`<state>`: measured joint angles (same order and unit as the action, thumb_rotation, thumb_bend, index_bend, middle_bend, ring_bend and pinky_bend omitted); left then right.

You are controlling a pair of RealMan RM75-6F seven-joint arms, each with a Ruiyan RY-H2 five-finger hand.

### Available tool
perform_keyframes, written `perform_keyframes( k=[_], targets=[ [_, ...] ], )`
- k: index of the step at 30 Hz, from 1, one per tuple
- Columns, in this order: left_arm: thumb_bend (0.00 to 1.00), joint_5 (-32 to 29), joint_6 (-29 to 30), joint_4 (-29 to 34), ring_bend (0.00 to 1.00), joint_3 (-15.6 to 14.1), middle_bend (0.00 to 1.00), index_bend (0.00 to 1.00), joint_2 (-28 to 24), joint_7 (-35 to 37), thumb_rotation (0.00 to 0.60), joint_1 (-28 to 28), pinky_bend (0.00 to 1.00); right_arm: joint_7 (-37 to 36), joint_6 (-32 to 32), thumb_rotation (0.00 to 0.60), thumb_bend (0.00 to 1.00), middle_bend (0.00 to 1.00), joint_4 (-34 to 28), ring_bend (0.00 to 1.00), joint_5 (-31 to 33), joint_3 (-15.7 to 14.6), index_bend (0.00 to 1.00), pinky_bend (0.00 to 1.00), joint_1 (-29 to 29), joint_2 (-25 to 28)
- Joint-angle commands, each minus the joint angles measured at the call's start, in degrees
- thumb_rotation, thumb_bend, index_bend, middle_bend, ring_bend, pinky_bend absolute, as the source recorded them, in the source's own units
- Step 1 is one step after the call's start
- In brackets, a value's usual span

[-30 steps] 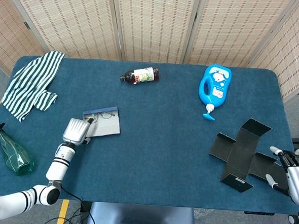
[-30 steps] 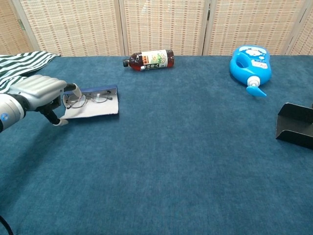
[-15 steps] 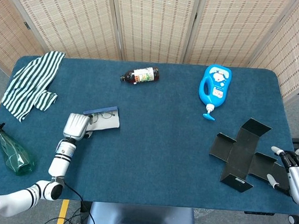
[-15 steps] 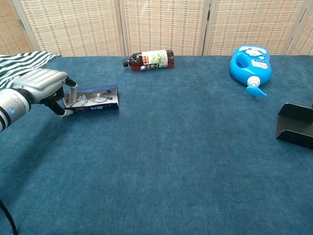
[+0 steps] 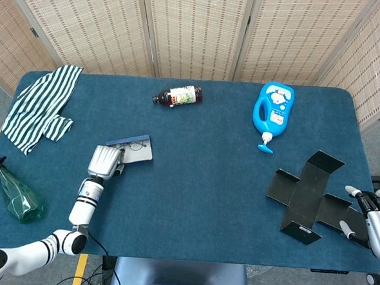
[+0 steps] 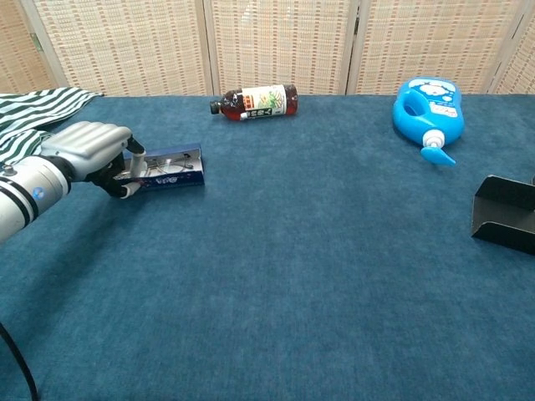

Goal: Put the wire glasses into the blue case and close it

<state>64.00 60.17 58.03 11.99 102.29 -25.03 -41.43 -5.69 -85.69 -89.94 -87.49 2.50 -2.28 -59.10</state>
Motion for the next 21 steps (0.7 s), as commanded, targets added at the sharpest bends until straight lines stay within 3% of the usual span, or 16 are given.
perform_keyframes(
  k=[1, 6, 14, 18, 21],
  targets=[
    [0.47, 1.02, 0.79, 1.26, 1.0, -0.39, 1.0, 0.68, -0.74, 0.62, 0.6, 0.51, 1.0, -0.11, -0.05, 0.6, 0.26, 0.3, 0.09, 0.24, -0.02, 0.0, 0.17, 0.24, 0.02, -0.02],
    [0.47, 4.6, 3.34, 8.47, 1.0, -2.89, 1.0, 0.68, -5.36, 1.5, 0.6, 2.88, 1.0, -0.11, -0.35, 0.6, 0.26, 0.3, 0.04, 0.24, -0.22, -0.04, 0.17, 0.24, 0.13, 0.02],
    [0.47, 4.2, 2.07, 26.78, 1.0, -6.49, 1.0, 0.68, -17.58, -1.43, 0.6, 6.35, 1.0, 0.36, -1.12, 0.6, 0.26, 0.3, -0.58, 0.24, -1.12, -0.28, 0.17, 0.24, 0.35, 0.14],
    [0.47, 2.98, 1.23, 33.51, 1.0, -7.11, 1.0, 0.69, -22.25, -2.37, 0.6, 7.01, 1.0, 0.53, -1.42, 0.6, 0.26, 0.3, -0.91, 0.24, -1.35, -0.32, 0.17, 0.24, 0.45, 0.3],
    [0.47, 1.19, 0.33, 34.93, 1.0, -6.41, 1.0, 0.69, -23.44, -2.33, 0.6, 6.71, 1.0, 0.6, -1.5, 0.6, 0.26, 0.3, -1.06, 0.24, -1.57, -0.34, 0.17, 0.24, 0.41, 0.31]
  ],
)
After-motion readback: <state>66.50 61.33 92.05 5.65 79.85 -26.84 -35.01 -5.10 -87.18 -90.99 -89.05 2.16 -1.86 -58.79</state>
